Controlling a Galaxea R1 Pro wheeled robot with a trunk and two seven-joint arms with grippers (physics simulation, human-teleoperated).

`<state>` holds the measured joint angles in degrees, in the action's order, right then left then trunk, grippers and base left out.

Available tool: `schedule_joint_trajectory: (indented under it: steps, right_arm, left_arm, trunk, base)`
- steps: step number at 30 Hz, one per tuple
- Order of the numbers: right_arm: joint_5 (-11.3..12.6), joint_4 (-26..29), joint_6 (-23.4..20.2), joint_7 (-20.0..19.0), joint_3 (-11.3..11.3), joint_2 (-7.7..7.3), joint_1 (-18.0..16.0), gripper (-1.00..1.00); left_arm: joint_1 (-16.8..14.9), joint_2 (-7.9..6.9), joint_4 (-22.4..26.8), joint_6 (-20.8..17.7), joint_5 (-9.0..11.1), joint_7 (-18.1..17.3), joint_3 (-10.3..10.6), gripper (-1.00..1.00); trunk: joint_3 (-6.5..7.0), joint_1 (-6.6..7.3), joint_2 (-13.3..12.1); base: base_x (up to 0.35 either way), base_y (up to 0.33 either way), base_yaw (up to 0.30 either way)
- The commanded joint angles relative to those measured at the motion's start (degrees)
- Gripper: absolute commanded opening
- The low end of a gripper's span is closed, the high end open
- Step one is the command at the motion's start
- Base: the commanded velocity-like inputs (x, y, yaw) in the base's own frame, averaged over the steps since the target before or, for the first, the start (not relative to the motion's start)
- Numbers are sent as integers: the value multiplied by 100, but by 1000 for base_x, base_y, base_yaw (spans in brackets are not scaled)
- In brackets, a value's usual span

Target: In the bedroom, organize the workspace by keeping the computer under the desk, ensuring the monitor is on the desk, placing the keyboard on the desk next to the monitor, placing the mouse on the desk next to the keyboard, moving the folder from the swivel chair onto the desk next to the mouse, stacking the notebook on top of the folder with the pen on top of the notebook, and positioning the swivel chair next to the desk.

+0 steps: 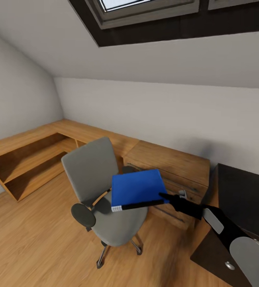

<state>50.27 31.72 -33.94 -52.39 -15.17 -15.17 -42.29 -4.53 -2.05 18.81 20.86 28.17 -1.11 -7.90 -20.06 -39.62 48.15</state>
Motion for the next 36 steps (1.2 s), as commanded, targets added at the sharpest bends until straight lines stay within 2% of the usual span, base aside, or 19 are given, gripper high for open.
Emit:
schedule_joint_trajectory:
  steps: [1, 3, 8, 10, 20, 36]
  right_arm:
    - [61, 5, -36, 11, -30, -4, -6, -100]
    - [74, 14, -30, -39, -28, 0, -5, -100]
    - [80, 4, -11, -544, -18, 1, 11, -100]
    - [80, -2, -11, -621, -15, -1, 12, -100]
    - [80, -16, -13, -708, -13, -3, 19, -100]
    - [71, -17, -7, -711, -4, -20, 27, -100]
  left_arm:
    - [-1, 0, -1, 14, 48, -12, 8, 100]
    - [-2, 2, -1, 14, 48, -12, 11, 100]
    - [-2, -1, 0, 14, 48, -13, 16, 100]
    - [-3, 1, 0, 14, 48, -12, 16, 100]
    - [-4, -5, 0, 14, 48, -12, 17, 100]
    - [-4, -6, 0, 14, 48, -14, 17, 100]
  trunk:
    - [12, 22, -37]
    - [48, 66, -117]
    - [137, 176, -317]
    - [173, 219, -398]
    - [353, 439, -799]
    - [353, 439, -799]
  base:
    - [0, 0, 0]
    - [0, 0, 0]
    - [0, 0, 0]
    - [0, 0, 0]
    - [0, 0, -143]
    - [0, 0, -291]
